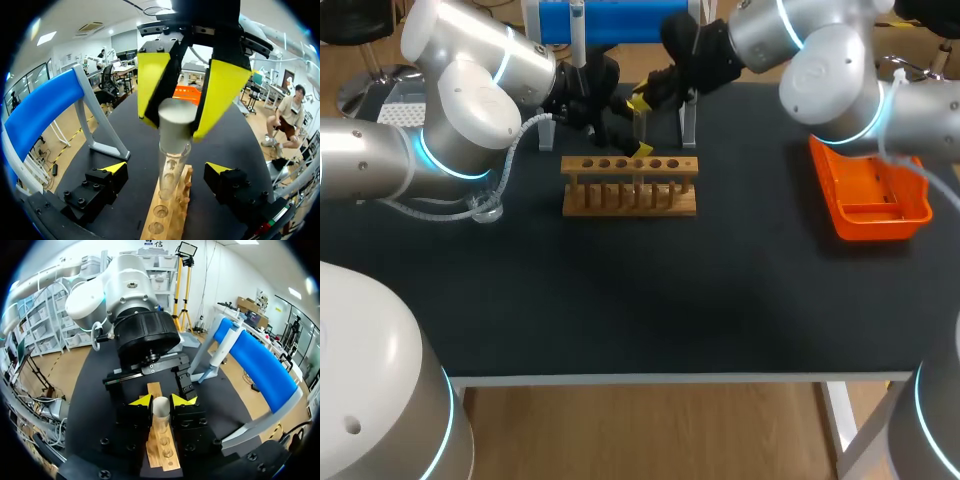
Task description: Invert the test tube, pick up the pipette, mount the tip to pipette, aspirate from beaker and dispense into the tube, eject the tip, return the pipette, and cap with the stopper.
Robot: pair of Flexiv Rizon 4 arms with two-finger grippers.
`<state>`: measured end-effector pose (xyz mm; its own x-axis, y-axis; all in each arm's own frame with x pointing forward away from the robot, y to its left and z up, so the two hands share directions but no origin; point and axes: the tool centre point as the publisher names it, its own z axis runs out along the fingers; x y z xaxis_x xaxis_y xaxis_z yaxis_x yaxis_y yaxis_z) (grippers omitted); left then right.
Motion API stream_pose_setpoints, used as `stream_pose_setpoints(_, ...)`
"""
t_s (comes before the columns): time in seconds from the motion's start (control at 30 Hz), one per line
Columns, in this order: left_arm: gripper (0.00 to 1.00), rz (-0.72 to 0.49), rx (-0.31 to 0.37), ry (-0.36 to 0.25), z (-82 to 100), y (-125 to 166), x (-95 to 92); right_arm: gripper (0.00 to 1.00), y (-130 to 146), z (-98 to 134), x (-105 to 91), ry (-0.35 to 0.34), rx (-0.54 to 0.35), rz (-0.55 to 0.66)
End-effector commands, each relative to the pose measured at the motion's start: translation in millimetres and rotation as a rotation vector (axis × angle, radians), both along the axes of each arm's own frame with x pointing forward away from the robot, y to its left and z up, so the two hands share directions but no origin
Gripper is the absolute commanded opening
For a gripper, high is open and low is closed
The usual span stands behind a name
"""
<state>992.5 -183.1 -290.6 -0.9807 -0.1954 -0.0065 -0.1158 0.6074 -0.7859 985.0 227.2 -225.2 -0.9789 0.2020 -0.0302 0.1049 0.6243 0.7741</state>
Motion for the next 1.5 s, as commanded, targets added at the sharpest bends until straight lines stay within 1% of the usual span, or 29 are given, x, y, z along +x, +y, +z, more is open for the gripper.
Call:
stream_pose_setpoints(0.03, 1.00, -0.002, 0.003, 0.004, 0.7, 0, 0.9, 0.00, 1, 1, 1.6, 0.000, -0.028, 0.006)
stream_pose_setpoints(0.7, 1.00, -0.002, 0.003, 0.004, 0.7, 0, 0.9, 0.00, 0, -13, -2.8, -0.009, -0.087, 0.018)
stream_pose_setpoints(0.73, 1.00, -0.002, 0.003, 0.004, 0.7, 0, 0.9, 0.13, 0, -13, -2.8, -0.012, -0.092, 0.017)
stream_pose_setpoints(0.77, 1.00, -0.002, 0.003, 0.004, 0.7, 0, 0.9, 0.67, 0, -13, -2.6, -0.013, -0.093, 0.014)
stream_pose_setpoints(0.8, 1.00, -0.002, 0.003, 0.004, 0.7, 0, 0.9, 1.00, -1, -13, -2.1, -0.011, -0.089, 0.006)
stream_pose_setpoints(1.03, 1.00, -0.002, 0.003, 0.004, 0.7, 0, 0.9, 1.00, -14, 0, 3.2, 0.020, 0.014, -0.032)
stream_pose_setpoints(1.17, 1.00, -0.002, 0.003, 0.004, 0.7, 0, 0.9, 1.00, -22, 5, 9.3, 0.038, 0.093, -0.034)
stream_pose_setpoints(1.3, 1.00, -0.002, 0.003, 0.004, 0.7, 0, 0.9, 1.00, -27, 13, 10.5, 0.031, 0.185, -0.005)
stream_pose_setpoints(1.37, 1.00, -0.002, 0.003, 0.004, 0.7, 0, 0.9, 1.00, -28, 16, 9.3, 0.015, 0.224, 0.019)
stream_pose_setpoints(1.5, 1.00, -0.002, 0.003, 0.004, 0.7, 0, 0.9, 1.00, -27, 21, 5.3, -0.010, 0.277, 0.075)
